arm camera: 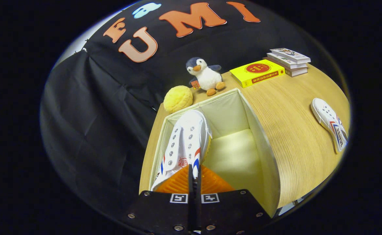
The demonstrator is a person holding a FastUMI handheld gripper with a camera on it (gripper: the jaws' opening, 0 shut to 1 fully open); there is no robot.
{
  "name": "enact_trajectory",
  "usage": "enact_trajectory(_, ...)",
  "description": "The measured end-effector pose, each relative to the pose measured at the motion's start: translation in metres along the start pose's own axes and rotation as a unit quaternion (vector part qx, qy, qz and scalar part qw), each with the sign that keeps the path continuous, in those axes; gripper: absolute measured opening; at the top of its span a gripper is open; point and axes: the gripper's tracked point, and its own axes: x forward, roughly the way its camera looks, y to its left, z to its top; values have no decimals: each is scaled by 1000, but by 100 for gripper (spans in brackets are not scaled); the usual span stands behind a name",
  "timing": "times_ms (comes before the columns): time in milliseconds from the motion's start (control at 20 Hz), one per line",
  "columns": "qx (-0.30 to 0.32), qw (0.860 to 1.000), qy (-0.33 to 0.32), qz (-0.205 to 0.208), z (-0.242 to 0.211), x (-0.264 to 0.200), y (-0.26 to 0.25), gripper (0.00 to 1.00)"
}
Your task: Open the storage box then place both shoes into the box .Put the left shoe in first, then the right shoe, with the right side of both shoes facing outward in a uniform manner.
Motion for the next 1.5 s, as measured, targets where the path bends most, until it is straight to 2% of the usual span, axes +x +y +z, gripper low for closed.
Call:
enact_trajectory(150,-23,1000,14,9,-10,4,6,4)
enact_trajectory(200,-25,1000,6,17,-7,6,13,9)
enact_trajectory(300,-38,999,-11,16,7,-5,13,42)
enact_trajectory(350,-46,999,-20,13,14,-10,9,66)
enact_trajectory(400,-49,998,-30,13,22,-16,8,73)
enact_trajectory(450,-49,998,-40,15,31,-21,7,84)
enact_trajectory(550,-54,997,-61,15,50,-34,1,96)
enact_trajectory(950,-58,990,-124,-24,103,-86,-67,99)
enact_trajectory(1500,-57,978,-135,-151,132,-139,-260,98)
